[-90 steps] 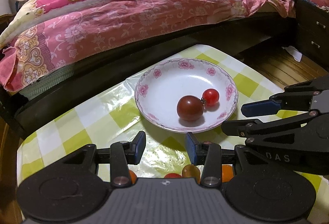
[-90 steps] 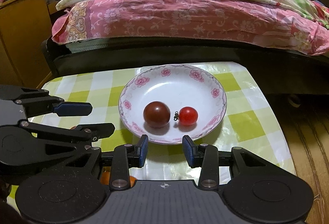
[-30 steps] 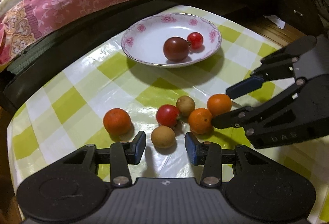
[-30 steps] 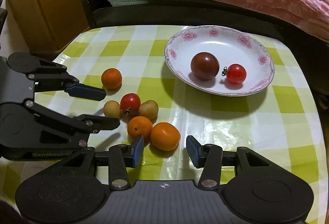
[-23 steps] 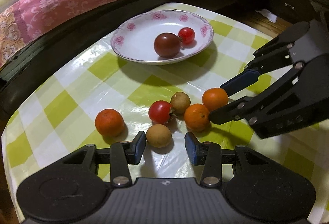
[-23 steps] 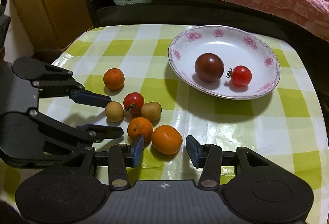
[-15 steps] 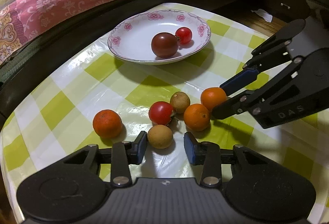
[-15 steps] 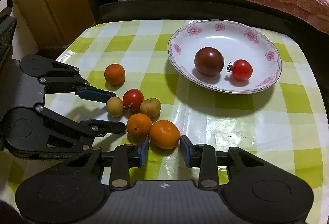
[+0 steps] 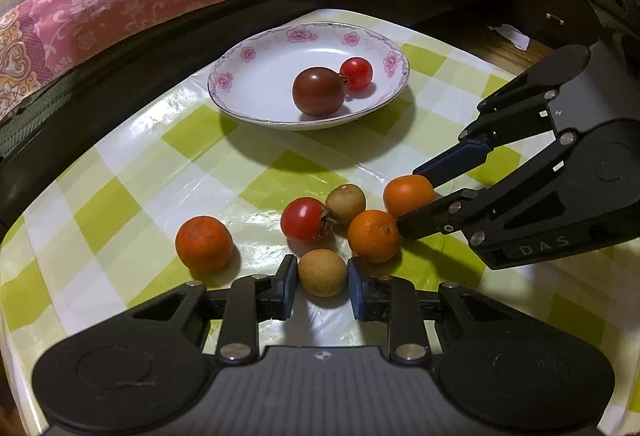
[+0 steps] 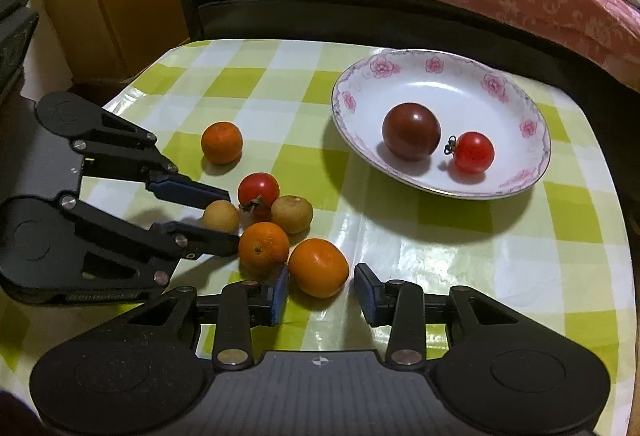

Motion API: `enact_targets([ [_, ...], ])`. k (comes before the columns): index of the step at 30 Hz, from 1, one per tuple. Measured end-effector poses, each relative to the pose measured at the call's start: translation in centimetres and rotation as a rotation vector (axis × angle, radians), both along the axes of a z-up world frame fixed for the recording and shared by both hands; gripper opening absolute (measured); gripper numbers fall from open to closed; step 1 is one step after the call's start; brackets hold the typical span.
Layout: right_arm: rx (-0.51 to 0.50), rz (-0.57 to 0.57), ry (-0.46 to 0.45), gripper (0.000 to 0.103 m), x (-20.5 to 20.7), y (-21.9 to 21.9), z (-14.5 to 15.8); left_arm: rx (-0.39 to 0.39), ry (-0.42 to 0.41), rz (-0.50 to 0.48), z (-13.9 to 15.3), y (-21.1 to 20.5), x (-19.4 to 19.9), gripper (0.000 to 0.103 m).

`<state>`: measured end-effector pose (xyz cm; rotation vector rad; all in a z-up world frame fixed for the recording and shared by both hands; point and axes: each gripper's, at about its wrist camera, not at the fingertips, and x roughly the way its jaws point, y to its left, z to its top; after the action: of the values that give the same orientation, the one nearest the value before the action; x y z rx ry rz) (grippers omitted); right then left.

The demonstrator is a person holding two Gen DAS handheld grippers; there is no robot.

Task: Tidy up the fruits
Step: 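Grasp the tan longan with the left tool while the right tool grasps an orange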

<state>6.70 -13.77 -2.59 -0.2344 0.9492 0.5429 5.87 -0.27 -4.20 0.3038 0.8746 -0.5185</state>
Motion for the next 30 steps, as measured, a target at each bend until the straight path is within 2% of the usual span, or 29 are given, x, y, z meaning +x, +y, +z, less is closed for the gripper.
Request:
enact_targets([
  [10, 0.008, -0.028, -0.003, 0.029, 0.17, 0.06, -0.26, 0.022, -0.025, 0.017, -0.03, -0.32, -0.61, 0.035],
  [24, -0.043, -0.039, -0.019, 0.028, -0.15, 0.68, -0.37, 0.046, -0.016, 0.061, 0.14, -0.77, -0.34, 0.035],
  [30, -0.044, -0.054, -0.031, 0.028, -0.2, 0.46, -0.1, 0.03, -0.022, 0.079, 0.67, -0.38, -0.19, 0.035],
])
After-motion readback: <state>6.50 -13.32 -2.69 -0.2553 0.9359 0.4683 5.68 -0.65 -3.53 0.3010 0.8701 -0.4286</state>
